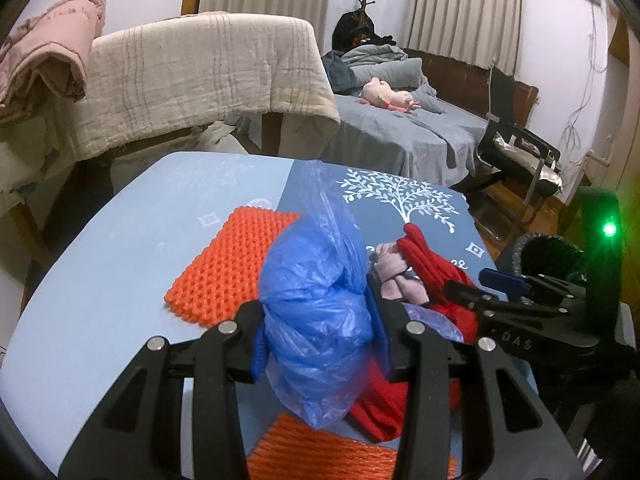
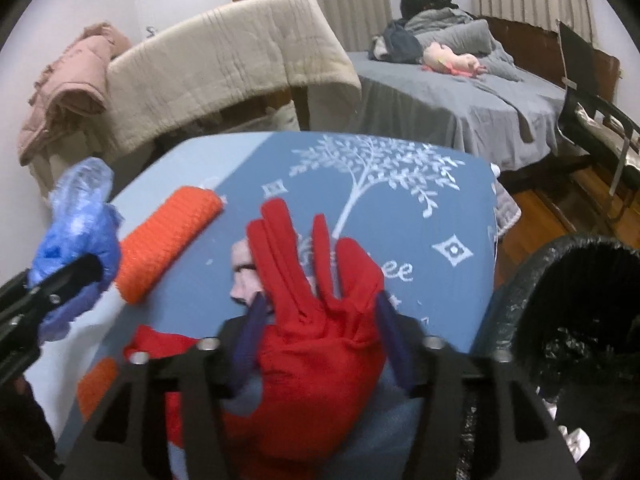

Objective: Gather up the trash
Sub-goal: 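Grasp the red glove with the right gripper while the left gripper holds the blue bag, then carry the blue bag and red glove over the bin and release both, then move both tools back over the orange mesh pad and pink cloth, then grasp the orange mesh pad with the left gripper while the right gripper approaches the pink cloth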

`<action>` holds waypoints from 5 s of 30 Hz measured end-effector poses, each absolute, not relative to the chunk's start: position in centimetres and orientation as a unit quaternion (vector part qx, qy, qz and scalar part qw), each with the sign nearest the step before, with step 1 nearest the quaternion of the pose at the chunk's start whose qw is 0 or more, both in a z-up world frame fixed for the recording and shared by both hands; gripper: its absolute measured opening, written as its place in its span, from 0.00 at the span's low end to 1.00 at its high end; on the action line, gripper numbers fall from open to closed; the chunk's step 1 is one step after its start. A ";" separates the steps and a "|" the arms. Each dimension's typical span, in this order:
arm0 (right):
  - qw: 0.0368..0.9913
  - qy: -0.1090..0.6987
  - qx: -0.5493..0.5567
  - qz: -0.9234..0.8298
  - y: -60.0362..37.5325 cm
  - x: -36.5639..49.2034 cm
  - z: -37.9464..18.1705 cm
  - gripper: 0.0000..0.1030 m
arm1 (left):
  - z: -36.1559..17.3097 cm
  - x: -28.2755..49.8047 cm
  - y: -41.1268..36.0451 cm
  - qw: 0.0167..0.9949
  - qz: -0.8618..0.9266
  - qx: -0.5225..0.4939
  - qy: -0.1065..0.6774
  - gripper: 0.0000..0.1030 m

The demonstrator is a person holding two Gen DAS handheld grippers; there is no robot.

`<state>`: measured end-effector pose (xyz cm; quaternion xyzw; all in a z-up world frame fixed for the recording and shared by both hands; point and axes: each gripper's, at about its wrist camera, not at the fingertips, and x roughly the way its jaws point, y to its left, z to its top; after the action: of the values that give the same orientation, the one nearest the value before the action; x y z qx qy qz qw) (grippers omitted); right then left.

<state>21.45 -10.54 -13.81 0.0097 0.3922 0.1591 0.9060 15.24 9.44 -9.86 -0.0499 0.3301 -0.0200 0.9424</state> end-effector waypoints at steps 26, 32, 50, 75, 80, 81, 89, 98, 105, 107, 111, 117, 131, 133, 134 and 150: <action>0.921 0.326 0.044 0.206 -12.4 19.2 -7.3 0.15 | -8.0 14.6 7.9 0.949 -0.038 -0.048 0.309 0.38; 0.932 0.296 0.050 0.204 -13.9 17.7 -4.5 0.15 | -6.3 14.2 6.2 0.953 -0.050 -0.042 0.296 0.38; 0.952 0.267 0.062 0.135 -22.0 14.5 -2.0 0.15 | -3.7 14.1 -1.6 0.951 -0.139 -0.032 0.276 0.38; 0.951 0.294 0.092 -0.009 -35.0 11.1 -5.9 0.15 | -6.7 16.0 -16.3 0.913 -0.282 0.004 0.293 0.38; 0.949 0.299 0.098 -0.027 -36.4 10.6 -6.5 0.23 | -7.4 16.7 -17.9 0.902 -0.304 0.002 0.305 0.46; 0.949 0.299 0.100 -0.030 -36.7 10.5 -6.6 0.23 | -7.5 16.7 -18.0 0.901 -0.307 -0.001 0.308 0.46; 0.949 0.293 0.109 -0.043 -37.7 10.0 -6.7 0.38 | -7.3 16.8 -17.5 0.904 -0.301 -0.004 0.305 0.62; 0.956 0.271 0.105 -0.042 -36.3 9.8 -5.2 0.82 | -5.4 16.7 -13.3 0.925 -0.257 -0.012 0.281 0.80; 0.961 0.263 0.087 -0.017 -33.0 10.6 -4.3 0.94 | -4.6 16.2 -8.3 0.941 -0.202 -0.014 0.272 0.86; 0.961 0.263 0.086 -0.008 -31.7 11.0 -4.2 0.94 | -4.6 16.0 -6.7 0.945 -0.183 -0.011 0.270 0.87; 0.960 0.265 0.083 0.018 -28.9 12.1 -4.1 0.94 | -4.6 15.9 -3.4 0.951 -0.147 -0.013 0.272 0.87; 0.959 0.268 0.069 0.062 -23.9 14.2 -4.2 0.94 | -4.9 16.1 2.2 0.957 -0.088 -0.022 0.275 0.87; 0.947 0.291 0.042 0.133 -13.7 19.4 -6.4 0.94 | -7.2 17.9 12.5 0.954 0.002 -0.030 0.297 0.87; 0.944 0.296 0.038 0.137 -12.6 20.0 -7.2 0.94 | -7.9 18.3 13.2 0.952 0.009 -0.031 0.306 0.87; 0.944 0.299 0.037 0.138 -12.2 20.3 -7.5 0.94 | -8.4 18.6 13.6 0.950 0.013 -0.032 0.311 0.87; 0.931 0.339 0.017 0.136 -8.9 23.3 -11.7 0.94 | -14.5 23.2 15.6 0.918 0.020 -0.036 0.394 0.76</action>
<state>23.34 -8.92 -11.71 0.0172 0.3385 0.1357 0.9310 23.23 15.60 -14.51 -0.0362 0.3942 0.0200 0.9181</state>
